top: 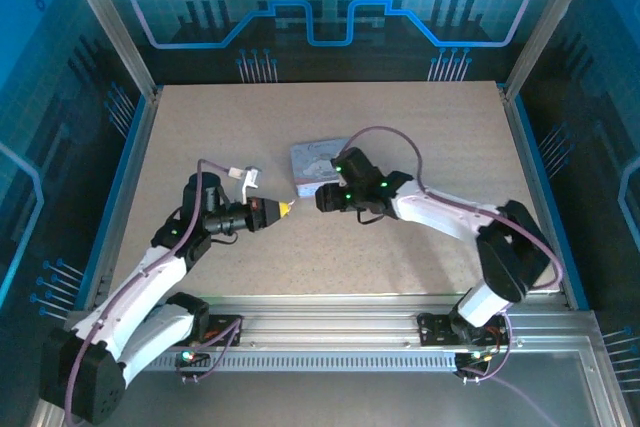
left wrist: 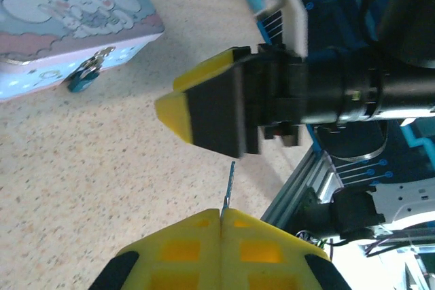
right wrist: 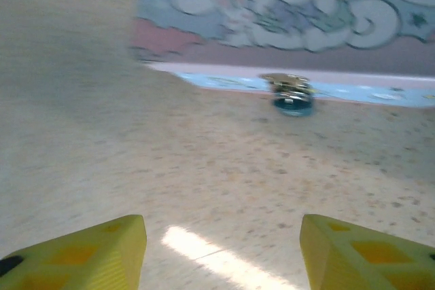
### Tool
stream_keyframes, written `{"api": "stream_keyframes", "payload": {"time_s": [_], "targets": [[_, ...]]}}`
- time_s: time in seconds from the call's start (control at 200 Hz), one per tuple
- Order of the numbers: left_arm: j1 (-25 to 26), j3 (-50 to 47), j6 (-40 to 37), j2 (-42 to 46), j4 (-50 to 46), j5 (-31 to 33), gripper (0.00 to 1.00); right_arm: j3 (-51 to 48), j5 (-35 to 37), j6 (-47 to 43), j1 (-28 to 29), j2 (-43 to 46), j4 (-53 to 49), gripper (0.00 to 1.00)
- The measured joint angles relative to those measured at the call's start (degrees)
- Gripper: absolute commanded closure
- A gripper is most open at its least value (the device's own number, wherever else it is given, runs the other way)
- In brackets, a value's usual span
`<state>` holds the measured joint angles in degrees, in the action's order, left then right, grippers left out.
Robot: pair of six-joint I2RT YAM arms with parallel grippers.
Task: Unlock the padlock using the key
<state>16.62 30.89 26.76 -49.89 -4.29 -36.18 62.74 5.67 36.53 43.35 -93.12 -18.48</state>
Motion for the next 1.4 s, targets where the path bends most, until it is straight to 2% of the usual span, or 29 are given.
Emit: {"api": "stream_keyframes", "payload": {"time_s": [0.15, 0.31, 0.64, 1.045, 1.296, 1.401], "targets": [[-0.31, -1.29, -1.46, 2.69, -3.17, 0.66, 1.0, 1.99, 9.92, 1.7, 2.67, -7.15, -1.36, 0.45], [-0.66, -2.51, -2.12, 3.98, -4.96, 0.63, 1.0, 3.48, 15.19, 2.34, 3.52, -12.39, 0.2, 0.48], [-0.83, -2.95, -2.78, 4.22, -5.53, 0.57, 1.0, 8.59, 17.11, 2.56, 3.52, -21.18, 4.28, 0.45], [-1.09, -3.5, -2.75, 4.2, -5.27, 0.07, 1.0, 10.16, 20.74, 5.75, 3.74, -22.84, 5.68, 0.47], [-1.11, -3.76, -2.75, 3.65, -4.37, -0.74, 1.0, 10.21, 22.93, 6.16, 3.96, -22.88, 5.51, 0.57], [-1.14, -3.76, -2.75, 3.65, -4.35, -1.07, 1.0, 10.73, 23.1, 5.99, 3.96, -23.23, 5.49, 0.7]]}}
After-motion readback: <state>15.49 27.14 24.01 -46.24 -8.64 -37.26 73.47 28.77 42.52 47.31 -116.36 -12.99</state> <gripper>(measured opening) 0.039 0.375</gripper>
